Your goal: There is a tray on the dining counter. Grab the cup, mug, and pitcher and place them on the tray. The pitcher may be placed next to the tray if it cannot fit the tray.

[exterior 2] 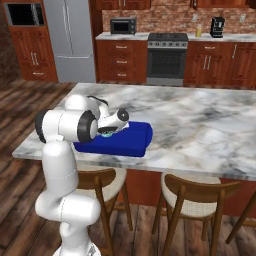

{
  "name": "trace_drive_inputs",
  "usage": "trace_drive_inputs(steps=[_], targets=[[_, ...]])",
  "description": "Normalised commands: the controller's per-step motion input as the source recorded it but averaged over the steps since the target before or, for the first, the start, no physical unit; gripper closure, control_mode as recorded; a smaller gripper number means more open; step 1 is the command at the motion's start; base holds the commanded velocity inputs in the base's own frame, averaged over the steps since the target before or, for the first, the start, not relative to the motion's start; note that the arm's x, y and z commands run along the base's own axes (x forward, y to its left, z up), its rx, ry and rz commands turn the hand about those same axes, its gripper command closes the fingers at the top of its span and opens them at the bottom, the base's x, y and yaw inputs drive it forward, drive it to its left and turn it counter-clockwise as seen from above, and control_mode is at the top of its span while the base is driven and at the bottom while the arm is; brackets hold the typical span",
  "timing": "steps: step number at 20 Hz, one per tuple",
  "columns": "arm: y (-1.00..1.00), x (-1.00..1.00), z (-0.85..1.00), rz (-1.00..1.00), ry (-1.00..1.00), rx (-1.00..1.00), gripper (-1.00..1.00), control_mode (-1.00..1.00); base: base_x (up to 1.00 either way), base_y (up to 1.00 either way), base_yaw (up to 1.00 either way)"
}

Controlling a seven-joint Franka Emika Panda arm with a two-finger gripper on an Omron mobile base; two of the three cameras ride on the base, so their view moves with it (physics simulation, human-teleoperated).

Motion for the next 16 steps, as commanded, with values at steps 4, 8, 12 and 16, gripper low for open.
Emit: trace_drive_inputs(steps=[4, 8, 12, 16], targets=[[0.05, 0.00, -0.20, 0.00, 0.00, 0.00, 1.00, -1.00, 0.00, 0.00, 0.00], [0.04, 0.02, -0.19, 0.00, 0.00, 0.00, 1.00, -1.00, 0.00, 0.00, 0.00], [0.04, 0.10, -0.16, 0.00, 0.00, 0.00, 1.00, -1.00, 0.00, 0.00, 0.00], [0.01, 0.02, -0.02, 0.00, 0.00, 0.00, 1.00, -1.00, 0.00, 0.00, 0.00]])
